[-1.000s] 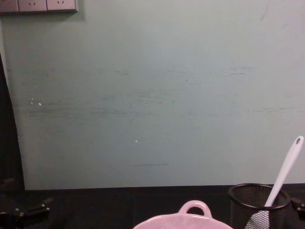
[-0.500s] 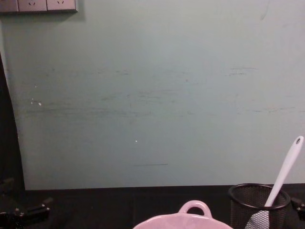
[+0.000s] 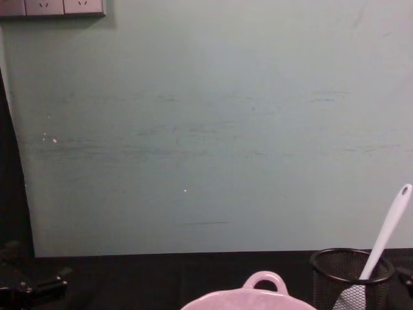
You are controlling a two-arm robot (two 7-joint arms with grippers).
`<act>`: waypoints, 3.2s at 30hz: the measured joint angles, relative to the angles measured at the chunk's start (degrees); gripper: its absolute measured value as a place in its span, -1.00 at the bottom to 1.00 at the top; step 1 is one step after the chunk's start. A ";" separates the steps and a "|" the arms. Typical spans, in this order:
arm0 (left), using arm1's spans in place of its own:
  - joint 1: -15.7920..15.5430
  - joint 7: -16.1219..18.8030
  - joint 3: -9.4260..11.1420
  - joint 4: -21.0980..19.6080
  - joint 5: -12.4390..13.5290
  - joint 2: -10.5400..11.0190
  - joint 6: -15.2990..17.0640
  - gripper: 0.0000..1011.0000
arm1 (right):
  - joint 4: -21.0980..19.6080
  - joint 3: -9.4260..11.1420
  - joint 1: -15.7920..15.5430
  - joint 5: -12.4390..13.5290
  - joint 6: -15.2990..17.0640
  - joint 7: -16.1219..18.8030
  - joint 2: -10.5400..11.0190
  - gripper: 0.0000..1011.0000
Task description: Use the one hand to pick up the spoon and stir the clear water in the bowl.
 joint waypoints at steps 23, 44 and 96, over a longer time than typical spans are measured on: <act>0.00 0.00 0.00 0.00 0.00 0.00 0.00 1.00 | -6.99 14.91 -6.90 34.71 8.22 16.64 -5.66 0.98; 0.00 0.00 0.00 0.00 0.00 0.00 0.00 1.00 | 6.55 11.98 6.49 42.12 12.05 19.18 -12.71 0.89; 0.00 0.00 0.00 0.00 0.00 0.00 0.00 1.00 | -17.41 8.07 11.04 27.13 19.15 17.67 -1.54 -0.78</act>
